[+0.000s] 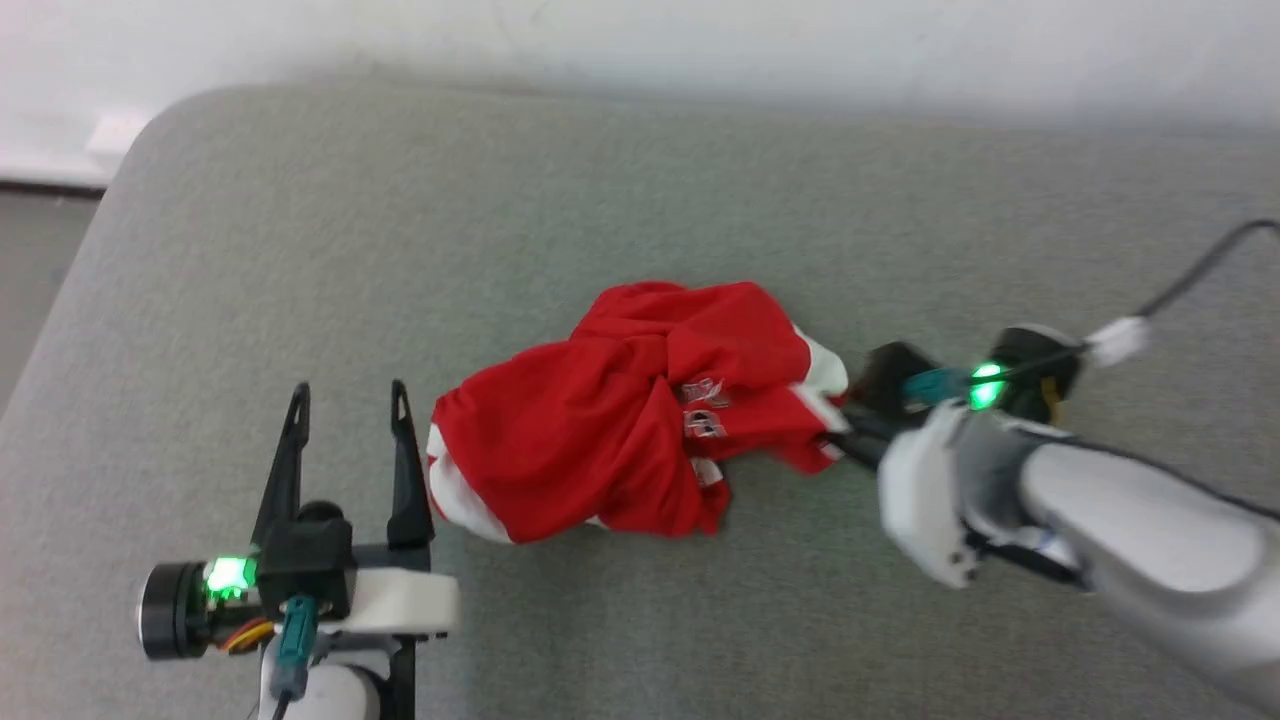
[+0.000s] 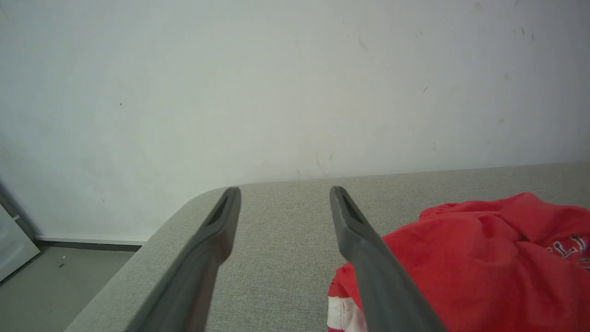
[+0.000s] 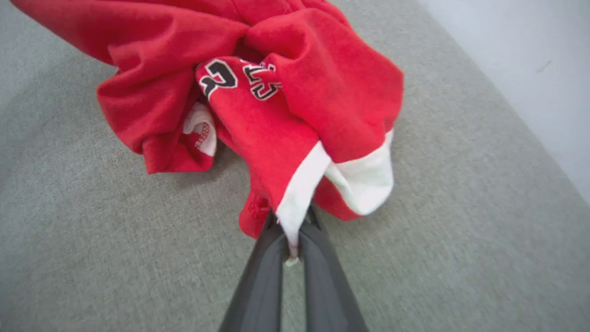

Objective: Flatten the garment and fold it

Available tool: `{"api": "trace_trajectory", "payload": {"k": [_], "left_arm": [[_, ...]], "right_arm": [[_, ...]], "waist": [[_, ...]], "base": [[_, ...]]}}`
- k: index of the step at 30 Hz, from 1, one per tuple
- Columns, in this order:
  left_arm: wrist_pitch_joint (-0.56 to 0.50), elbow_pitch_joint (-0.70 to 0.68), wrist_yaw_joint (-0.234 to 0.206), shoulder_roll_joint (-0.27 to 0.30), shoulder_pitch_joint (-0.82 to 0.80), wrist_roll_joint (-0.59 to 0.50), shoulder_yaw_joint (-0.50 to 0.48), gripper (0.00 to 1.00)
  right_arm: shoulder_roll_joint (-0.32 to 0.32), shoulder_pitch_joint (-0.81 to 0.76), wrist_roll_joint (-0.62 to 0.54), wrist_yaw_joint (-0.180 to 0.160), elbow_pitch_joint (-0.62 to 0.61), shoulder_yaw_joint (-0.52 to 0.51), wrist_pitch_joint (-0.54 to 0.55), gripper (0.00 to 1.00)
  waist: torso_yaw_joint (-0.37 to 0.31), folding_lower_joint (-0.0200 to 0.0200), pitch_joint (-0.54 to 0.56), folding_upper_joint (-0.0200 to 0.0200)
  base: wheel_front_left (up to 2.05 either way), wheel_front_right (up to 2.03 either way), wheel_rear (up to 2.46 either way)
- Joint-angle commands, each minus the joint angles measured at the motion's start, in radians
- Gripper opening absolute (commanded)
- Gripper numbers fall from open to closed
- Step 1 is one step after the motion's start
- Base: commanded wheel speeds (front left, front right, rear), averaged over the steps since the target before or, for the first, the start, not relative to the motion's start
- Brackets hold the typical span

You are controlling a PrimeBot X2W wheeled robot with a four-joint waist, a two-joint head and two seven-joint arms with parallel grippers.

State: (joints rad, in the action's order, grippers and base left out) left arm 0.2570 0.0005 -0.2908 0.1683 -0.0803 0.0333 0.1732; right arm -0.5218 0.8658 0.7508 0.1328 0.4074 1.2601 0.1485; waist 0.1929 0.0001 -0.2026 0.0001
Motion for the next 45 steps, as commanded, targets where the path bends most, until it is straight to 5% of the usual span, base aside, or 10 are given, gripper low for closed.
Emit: {"api": "trace_trajectory", "payload": {"k": [1, 9, 13, 18, 25, 26, 27, 38, 45], "left_arm": [[0.005, 0.0, 0.003, 0.008, 0.026, -0.01, -0.011, 1.0], [0.005, -0.012, 0.009, 0.011, 0.061, -0.014, -0.021, 1.0], [0.005, -0.013, 0.014, 0.01, 0.067, -0.014, -0.026, 1.0], [0.005, -0.012, 0.018, 0.009, 0.07, -0.015, -0.03, 1.0], [0.005, 0.001, 0.026, 0.006, 0.077, -0.017, -0.032, 1.0], [0.005, 0.002, 0.027, 0.007, 0.08, -0.018, -0.033, 1.0], [0.005, 0.003, 0.029, 0.009, 0.081, -0.019, -0.033, 1.0], [0.005, -0.004, 0.046, 0.039, 0.077, -0.03, -0.031, 1.0], [0.005, -0.004, 0.093, 0.08, -0.014, -0.038, -0.011, 1.0]], "right_arm": [[-0.056, -0.022, 0.0, -0.002, -0.03, -0.03, -0.038, 0.0], [-0.281, -0.171, 0.021, -0.002, -0.074, -0.231, -0.098, 0.0], [-0.335, -0.289, 0.018, -0.002, -0.032, -0.301, -0.069, 0.0], [-0.338, -0.403, -0.031, -0.002, 0.032, -0.318, -0.014, 0.0], [-0.259, -0.534, 0.008, -0.002, 0.083, -0.405, -0.031, 0.0], [-0.251, -0.539, 0.005, -0.002, 0.083, -0.428, -0.052, 0.23], [-0.246, -0.544, 0.001, -0.002, 0.086, -0.453, -0.081, 1.0], [-0.199, -0.626, -0.158, -0.002, -0.079, -0.796, -0.298, 1.0], [-0.05, -0.754, -0.331, -0.002, -0.252, -1.059, -0.339, 1.0]], "waist": [[-0.073, -0.0001, 0.07, -0.0001], [-0.125, -0.0001, 0.095, -0.0001], [-0.136, -0.0001, 0.089, -0.0001], [-0.139, -0.0001, 0.083, -0.0001], [-0.137, -0.0001, 0.104, -0.0001], [-0.139, -0.0001, 0.11, -0.0001], [-0.139, -0.0001, 0.115, -0.0001], [-0.154, -0.0001, 0.17, -0.0001], [-0.157, -0.0001, 0.177, -0.0001]], "base": [[0.0, 0.0, 0.0], [0.0, 0.0, 0.0], [0.0, 0.0, 0.0], [0.0, 0.0, 0.0], [0.0, 0.0, 0.0], [0.0, 0.0, 0.0], [0.0, 0.0, 0.0], [0.0, 0.0, 0.0], [0.0, 0.0, 0.0]]}}
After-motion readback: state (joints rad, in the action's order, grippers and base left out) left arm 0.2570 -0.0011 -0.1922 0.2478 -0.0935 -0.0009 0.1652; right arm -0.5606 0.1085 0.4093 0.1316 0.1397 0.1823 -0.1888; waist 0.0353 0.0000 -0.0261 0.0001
